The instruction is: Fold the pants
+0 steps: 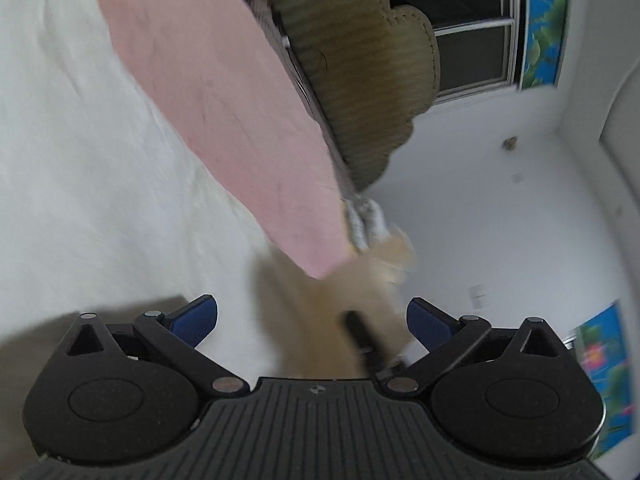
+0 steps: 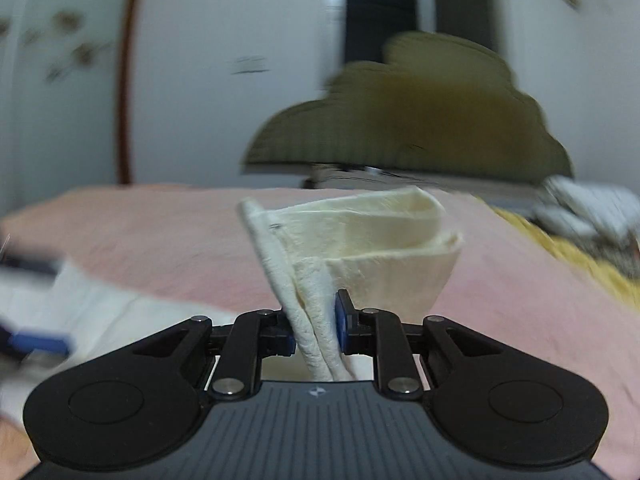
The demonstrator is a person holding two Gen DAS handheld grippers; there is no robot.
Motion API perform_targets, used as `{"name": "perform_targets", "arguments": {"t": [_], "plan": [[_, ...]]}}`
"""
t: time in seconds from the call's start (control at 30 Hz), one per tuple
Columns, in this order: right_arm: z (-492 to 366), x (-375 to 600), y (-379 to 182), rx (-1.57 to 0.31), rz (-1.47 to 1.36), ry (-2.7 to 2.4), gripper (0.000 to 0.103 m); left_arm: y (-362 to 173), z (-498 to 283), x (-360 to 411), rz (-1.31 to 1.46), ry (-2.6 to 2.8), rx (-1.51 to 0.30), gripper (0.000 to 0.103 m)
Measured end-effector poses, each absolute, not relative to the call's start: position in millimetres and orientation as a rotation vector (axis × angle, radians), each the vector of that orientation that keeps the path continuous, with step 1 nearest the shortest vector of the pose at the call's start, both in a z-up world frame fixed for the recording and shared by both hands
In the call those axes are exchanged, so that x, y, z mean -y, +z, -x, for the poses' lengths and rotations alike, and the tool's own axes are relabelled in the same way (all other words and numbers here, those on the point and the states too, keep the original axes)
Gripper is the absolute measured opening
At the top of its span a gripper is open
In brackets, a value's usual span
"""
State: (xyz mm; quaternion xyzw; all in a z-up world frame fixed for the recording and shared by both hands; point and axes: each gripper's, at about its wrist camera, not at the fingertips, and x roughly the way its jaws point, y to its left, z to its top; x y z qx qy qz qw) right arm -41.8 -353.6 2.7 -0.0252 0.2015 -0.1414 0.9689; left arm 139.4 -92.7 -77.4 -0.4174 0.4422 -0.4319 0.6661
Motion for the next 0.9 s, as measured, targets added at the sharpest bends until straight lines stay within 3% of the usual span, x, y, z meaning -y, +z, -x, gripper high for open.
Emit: {"name": "perform_targets", "arguments": {"t": [0.37, 0.4, 0.43, 0.53, 0.6, 0.7, 0.9], "plan": [[55, 263, -12, -0.389, 0.289, -0.118, 0.018, -101, -154, 121, 1.094, -1.011, -1.132, 0.099], [57, 258, -11, -0.381, 0.306, -0.101, 0.018, -100, -157, 120, 1.091, -1.014, -1.118, 0.090], [59, 252, -11, -0.374, 0.331, -0.084, 0.018, -98, -158, 117, 1.077, -1.019, -1.101, 0.071], [59, 235, -12, -0.364, 0.397, -0.059, 0.018, -83, -161, 106, 0.907, -0.982, -1.068, 0.033], [52, 225, -11, -0.363, 0.400, -0.038, 0.019, -65, -158, 99, 0.706, -0.916, -1.026, 0.023], [42, 211, -6, -0.357, 0.378, 0.012, 0.019, -34, -146, 87, 0.414, -0.821, -0.890, 0.019], [11, 165, -6, -0.320, 0.410, 0.134, 0.019, 0, -142, 59, 0.113, -0.645, -0.710, 0.018]]}}
